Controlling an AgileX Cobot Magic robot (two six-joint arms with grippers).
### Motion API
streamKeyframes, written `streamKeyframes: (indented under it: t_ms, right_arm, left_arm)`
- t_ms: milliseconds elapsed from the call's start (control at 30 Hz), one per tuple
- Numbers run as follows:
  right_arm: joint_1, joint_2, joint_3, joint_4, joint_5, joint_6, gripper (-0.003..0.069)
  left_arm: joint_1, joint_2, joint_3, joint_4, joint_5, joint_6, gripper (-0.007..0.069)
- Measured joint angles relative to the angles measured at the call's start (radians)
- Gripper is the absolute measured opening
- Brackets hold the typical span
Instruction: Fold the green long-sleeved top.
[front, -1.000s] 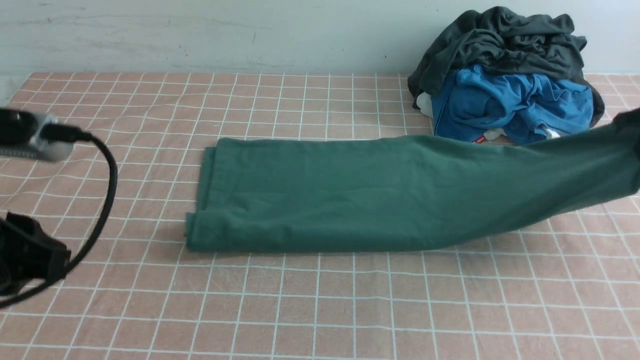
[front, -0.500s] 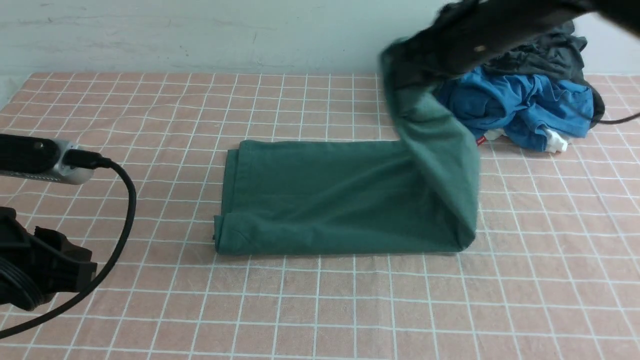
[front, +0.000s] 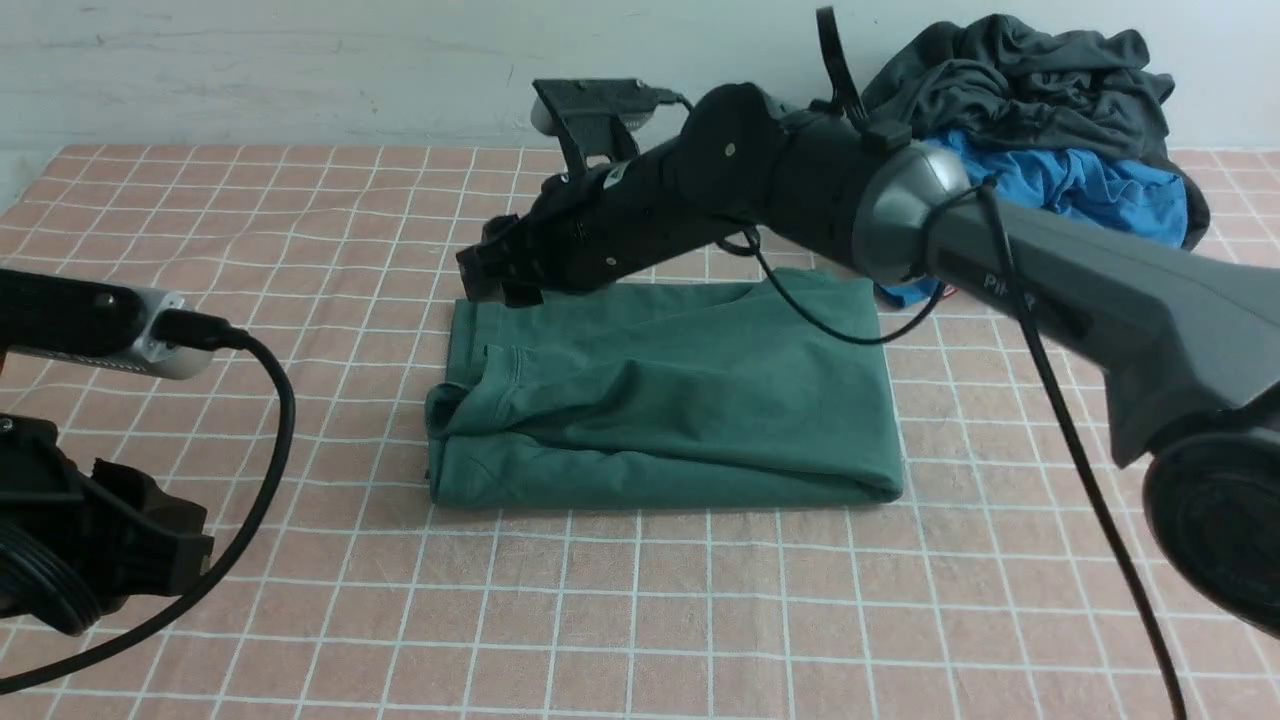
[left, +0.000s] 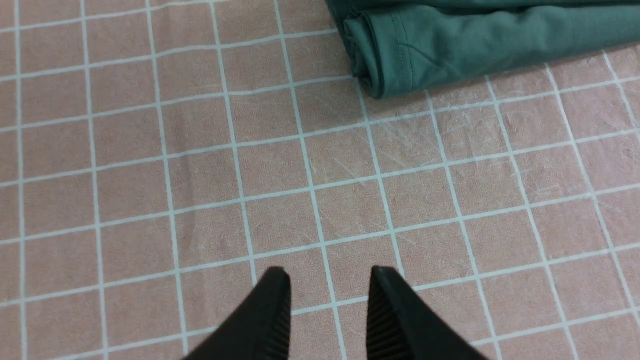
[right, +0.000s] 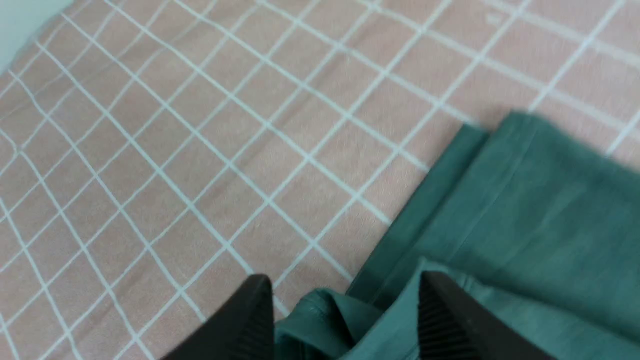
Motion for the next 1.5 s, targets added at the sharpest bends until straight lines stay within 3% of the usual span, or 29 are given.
streamKeyframes:
  t_ms: [133, 267, 367, 400, 433, 500, 667, 900, 1067, 1167, 1233, 1333, 1500]
  right_arm:
    - [-0.012, -0.009, -0.053, -0.147, 0.114, 0.012, 0.0387]
    - [-0.026, 0.005, -0.051, -0.291, 0.240, 0.089, 0.0258]
    - [-0.023, 0.050, -0.043, -0.286, 0.261, 0.128, 0.0120]
    - [-0.023, 0.055, -0.043, -0.282, 0.261, 0.128, 0.0120]
    - [-0.006, 0.092, -0.042, -0.243, 0.247, 0.121, 0.0046]
    - [0.021, 0.137, -0.039, -0.198, 0.203, 0.086, 0.0008]
    - [0.079, 0.176, -0.035, -0.157, 0.044, -0.010, -0.0010]
    - [0.073, 0.106, -0.092, -0.188, 0.028, -0.066, -0.0013]
    - [0.070, -0.070, -0.097, -0.350, 0.124, -0.079, -0.0014]
    - [0.070, -0.206, -0.097, -0.489, 0.250, -0.071, -0.0014]
    - [0.070, -0.318, -0.097, -0.597, 0.350, -0.034, -0.0014]
    - [0.068, -0.453, -0.100, -0.714, 0.423, 0.030, -0.0013]
    - [0.060, -0.626, -0.092, -0.802, 0.458, 0.128, -0.0011]
  left_arm:
    - [0.000, 0.000, 0.000, 0.000, 0.005, 0.001, 0.0209]
    - [0.000, 0.000, 0.000, -0.003, 0.005, 0.001, 0.0209]
    - [0.000, 0.000, 0.000, -0.020, 0.004, 0.001, 0.0209]
    - [0.000, 0.000, 0.000, -0.021, 0.004, 0.001, 0.0209]
    - [0.000, 0.000, 0.000, -0.029, 0.003, 0.003, 0.0209]
    - [-0.001, 0.000, 0.000, -0.031, 0.002, 0.004, 0.0209]
    - [-0.001, 0.000, 0.000, -0.034, 0.002, 0.005, 0.0209]
    - [-0.001, -0.034, 0.000, -0.036, -0.004, 0.013, 0.0209]
    - [-0.001, -0.216, 0.017, -0.038, -0.083, 0.105, 0.0193]
    - [-0.001, -0.367, 0.094, -0.042, -0.180, 0.144, 0.0131]
    - [-0.001, -0.483, 0.176, -0.044, -0.263, 0.153, 0.0051]
    - [-0.001, -0.626, 0.281, -0.045, -0.380, 0.168, 0.0008]
    - [-0.001, -0.809, 0.439, -0.046, -0.577, 0.243, -0.0001]
